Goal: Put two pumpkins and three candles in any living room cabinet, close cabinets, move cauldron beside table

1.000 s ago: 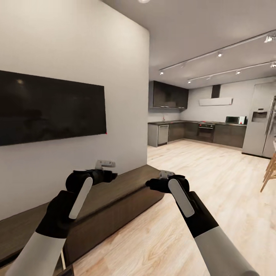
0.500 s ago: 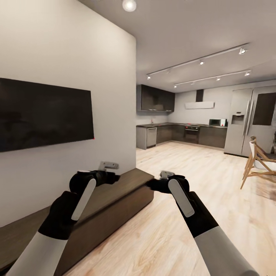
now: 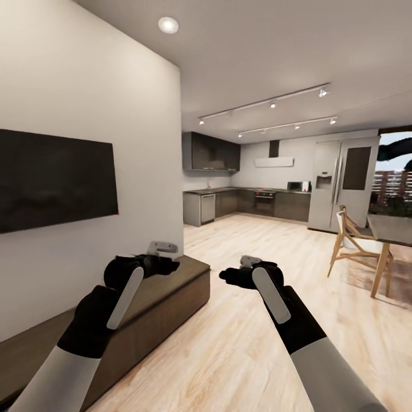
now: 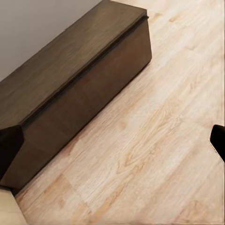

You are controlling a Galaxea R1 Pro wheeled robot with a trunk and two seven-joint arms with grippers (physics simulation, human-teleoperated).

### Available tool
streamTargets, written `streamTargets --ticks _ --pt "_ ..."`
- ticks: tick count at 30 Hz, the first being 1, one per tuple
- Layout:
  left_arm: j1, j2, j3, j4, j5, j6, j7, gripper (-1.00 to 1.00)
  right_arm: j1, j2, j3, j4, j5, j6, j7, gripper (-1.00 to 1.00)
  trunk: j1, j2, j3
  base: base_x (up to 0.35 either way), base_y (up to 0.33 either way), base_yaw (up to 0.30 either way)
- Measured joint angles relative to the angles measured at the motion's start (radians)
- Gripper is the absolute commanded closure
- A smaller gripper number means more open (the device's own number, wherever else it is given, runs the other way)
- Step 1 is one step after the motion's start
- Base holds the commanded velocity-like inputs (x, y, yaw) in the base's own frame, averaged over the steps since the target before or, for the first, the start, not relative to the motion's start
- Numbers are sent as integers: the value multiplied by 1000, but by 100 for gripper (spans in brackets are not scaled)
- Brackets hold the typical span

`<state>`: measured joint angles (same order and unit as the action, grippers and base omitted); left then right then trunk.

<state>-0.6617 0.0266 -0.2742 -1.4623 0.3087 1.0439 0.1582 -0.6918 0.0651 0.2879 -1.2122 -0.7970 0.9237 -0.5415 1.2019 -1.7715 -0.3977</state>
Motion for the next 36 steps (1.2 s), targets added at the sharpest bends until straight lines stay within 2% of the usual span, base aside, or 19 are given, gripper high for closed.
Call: streamTargets --ticks 17,29,32,36 --pt "0 -1 -1 13 -1 0 0 -100 0 -3 -21 21 1 1 0 -100 -65 119 74 -213 -149 -207" --pt "0 -2 -1 21 -1 0 0 -100 0 -6 -36 44 2 0 -1 -100 -112 203 126 -42 -34 -207" --pt "0 -2 -1 24 0 0 0 -100 0 -15 -37 54 2 0 -1 -100 -123 224 139 -2 -1 -207" --pt "-1 -2 0 77 -1 0 10 -100 0 -43 -51 68 2 -1 -1 -100 -138 252 157 0 0 -207"
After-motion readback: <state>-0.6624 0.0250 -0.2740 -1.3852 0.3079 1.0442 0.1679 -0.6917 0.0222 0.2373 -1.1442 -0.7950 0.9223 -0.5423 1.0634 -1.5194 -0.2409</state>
